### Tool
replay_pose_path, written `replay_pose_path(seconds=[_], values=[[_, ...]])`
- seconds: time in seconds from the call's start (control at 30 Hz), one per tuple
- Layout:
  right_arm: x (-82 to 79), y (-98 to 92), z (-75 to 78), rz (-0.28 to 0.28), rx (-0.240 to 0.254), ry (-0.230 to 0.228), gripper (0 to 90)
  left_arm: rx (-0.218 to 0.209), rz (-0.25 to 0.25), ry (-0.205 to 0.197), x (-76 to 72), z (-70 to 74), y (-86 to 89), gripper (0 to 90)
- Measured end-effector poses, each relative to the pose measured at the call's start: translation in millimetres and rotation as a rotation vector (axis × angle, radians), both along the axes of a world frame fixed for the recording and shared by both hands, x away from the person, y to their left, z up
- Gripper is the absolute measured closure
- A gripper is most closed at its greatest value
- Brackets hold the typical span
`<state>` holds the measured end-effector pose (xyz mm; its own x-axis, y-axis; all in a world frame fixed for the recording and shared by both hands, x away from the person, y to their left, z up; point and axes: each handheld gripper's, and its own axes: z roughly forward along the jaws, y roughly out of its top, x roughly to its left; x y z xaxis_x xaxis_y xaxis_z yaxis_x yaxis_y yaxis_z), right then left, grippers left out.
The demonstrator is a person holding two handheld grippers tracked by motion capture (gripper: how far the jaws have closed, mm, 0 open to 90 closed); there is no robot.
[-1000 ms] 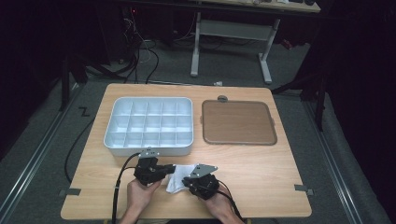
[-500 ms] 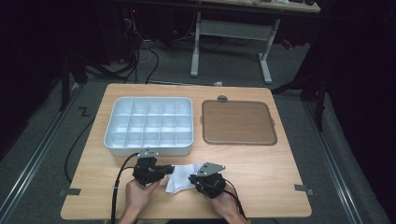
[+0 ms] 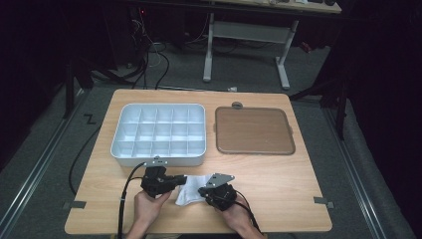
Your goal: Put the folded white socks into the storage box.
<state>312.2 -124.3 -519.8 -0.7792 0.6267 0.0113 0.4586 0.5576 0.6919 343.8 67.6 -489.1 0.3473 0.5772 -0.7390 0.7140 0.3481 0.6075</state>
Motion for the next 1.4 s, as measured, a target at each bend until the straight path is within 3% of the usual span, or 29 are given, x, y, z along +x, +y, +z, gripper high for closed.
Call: replay_pose_path(seconds=[0.23,0.57,0.7,0.83,0.97,1.17,1.4], values=[[3.4,6.0,-0.7,0.028,0.008,0.005,87.4,-0.025,-0.013,-0.009,0.1,7.4,-2.2,85.9],[9.2,20.0,0.0,0.064,0.004,0.019,87.7,-0.052,-0.002,-0.014,2.2,7.5,-3.7,86.0],[10.0,21.2,0.2,0.066,0.010,0.028,87.5,-0.045,0.004,-0.007,5.5,4.1,-5.8,86.0],[5.7,18.3,4.7,0.063,0.004,-0.005,83.6,-0.029,0.015,-0.006,6.7,2.7,-5.5,86.0],[0.5,9.5,14.4,0.037,0.032,-0.031,81.7,-0.011,0.017,-0.006,6.2,1.7,-6.0,86.0],[-2.0,-15.7,24.6,-0.044,0.080,-0.060,79.7,0.002,0.020,-0.005,5.9,0.8,-7.0,86.0],[0.6,-38.7,24.0,-0.141,0.096,-0.044,78.0,0.006,0.022,0.001,5.5,0.5,-8.3,86.0]])
